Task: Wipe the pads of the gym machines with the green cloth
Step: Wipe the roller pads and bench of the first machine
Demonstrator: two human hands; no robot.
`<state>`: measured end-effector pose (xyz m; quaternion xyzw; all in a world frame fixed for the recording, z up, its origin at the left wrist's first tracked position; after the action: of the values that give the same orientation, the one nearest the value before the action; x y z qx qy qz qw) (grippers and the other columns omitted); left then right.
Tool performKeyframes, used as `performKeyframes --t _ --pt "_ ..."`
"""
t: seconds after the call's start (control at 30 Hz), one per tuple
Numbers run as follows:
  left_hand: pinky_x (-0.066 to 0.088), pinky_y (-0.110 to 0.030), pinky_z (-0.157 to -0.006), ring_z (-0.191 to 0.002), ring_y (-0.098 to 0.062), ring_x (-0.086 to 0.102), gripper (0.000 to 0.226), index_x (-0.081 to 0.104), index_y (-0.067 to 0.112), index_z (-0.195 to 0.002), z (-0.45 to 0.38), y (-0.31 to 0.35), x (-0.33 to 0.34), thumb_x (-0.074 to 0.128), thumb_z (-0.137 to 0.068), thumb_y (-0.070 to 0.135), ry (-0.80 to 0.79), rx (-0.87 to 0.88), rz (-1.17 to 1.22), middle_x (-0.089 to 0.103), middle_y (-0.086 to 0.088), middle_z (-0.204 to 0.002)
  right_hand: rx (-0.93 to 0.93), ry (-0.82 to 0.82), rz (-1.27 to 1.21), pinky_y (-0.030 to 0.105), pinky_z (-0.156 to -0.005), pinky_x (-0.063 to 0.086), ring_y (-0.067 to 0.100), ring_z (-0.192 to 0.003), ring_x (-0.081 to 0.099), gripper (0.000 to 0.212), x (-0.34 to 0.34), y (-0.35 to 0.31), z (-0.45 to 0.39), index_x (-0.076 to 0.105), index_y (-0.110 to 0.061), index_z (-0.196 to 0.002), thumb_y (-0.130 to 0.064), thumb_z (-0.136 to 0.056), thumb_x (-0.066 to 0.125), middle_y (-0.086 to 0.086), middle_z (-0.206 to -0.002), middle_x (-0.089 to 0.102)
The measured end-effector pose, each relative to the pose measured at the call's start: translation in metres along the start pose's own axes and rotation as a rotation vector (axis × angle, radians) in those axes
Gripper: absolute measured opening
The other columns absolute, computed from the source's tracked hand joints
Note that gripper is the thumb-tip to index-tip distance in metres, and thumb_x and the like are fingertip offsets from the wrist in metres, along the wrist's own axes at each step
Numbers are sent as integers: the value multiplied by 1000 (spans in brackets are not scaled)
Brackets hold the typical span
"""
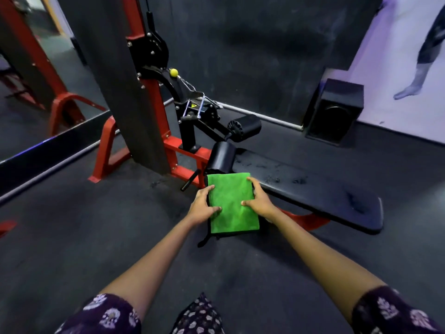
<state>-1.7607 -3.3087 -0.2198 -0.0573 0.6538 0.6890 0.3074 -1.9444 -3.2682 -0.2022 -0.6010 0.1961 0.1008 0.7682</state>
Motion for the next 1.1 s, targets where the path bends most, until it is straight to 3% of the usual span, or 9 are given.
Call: performKeyframes --t 0.13,0.23,0.3,0.5,0.7,0.87,0.93,1.0,1.1 --pt "30 -28 -109 -129 -26 40 80 38 12 -141 -78 -8 9 77 -72 3 10 -58 -14 37 -14 -137 -2 -39 79 46 -87 51 28 -103 58 67 -12 9 -86 31 -19 -130 5 -78 66 8 -116 53" --pt "30 -27 -108 -130 -26 38 79 36 13 -142 -145 -18 17 76 -74 6 14 -98 -31 36 -14 -138 35 -39 108 32 -66 52 19 -82 59 52 -21 18 -156 30 -19 -116 5 -82 62 6 -104 54" --pt "28 -25 -106 -131 -26 37 79 35 12 -142 -179 -22 22 76 -75 6 16 -125 -30 35 -15 -139 63 -47 140 29 -61 48 12 -73 55 46 -25 23 -193 30 -19 -109 5 -84 60 1 -99 52" --pt "31 -29 -105 -129 -29 42 78 25 17 -147 -284 -37 21 70 -83 18 32 -280 -32 28 -11 -142 50 -176 359 26 -54 35 17 -78 48 36 -24 5 -327 32 -16 -101 3 -84 57 7 -98 50" --pt "29 -36 -107 -134 -30 34 83 14 17 -149 -330 -47 20 67 -86 22 79 -409 -3 16 -13 -149 -97 -179 475 34 -84 40 29 -110 52 37 -7 -13 -400 47 -9 -118 4 -84 53 12 -122 53" --pt "36 -49 -106 -136 -38 29 95 10 19 -151 -364 -80 40 74 -81 23 146 -560 133 3 -19 -154 -110 -331 650 41 -91 44 36 -113 51 46 15 11 -459 44 -12 -131 0 -86 48 14 -138 38" --pt "40 -54 -101 -133 -40 35 97 8 17 -151 -364 -103 59 74 -80 18 158 -628 182 2 -16 -155 -95 -502 810 43 -101 38 38 -127 40 57 27 36 -469 33 -19 -143 -19 -90 55 16 -152 18" --pt "39 -41 -105 -133 -32 38 90 14 17 -150 -355 -103 64 71 -81 12 218 -683 174 14 -10 -156 -129 -660 923 49 -110 28 41 -139 20 67 44 51 -470 20 -36 -149 -45 -91 54 13 -158 -4" --pt "35 -26 -98 -131 -22 43 78 24 22 -149 -347 -107 57 65 -84 8 314 -728 88 38 -3 -149 -277 -668 1048 65 -109 6 46 -142 -4 83 68 55 -468 11 -42 -149 -73 -80 45 14 -157 -15"
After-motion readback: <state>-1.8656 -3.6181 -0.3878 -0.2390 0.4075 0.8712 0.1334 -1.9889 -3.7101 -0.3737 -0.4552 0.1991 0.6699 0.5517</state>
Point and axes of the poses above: each hand's wrist, its own z-axis away from the middle knuckle, its own x-axis out of the palm, y = z × x, the point moved 9 cm from there along -z, towards the middle knuckle
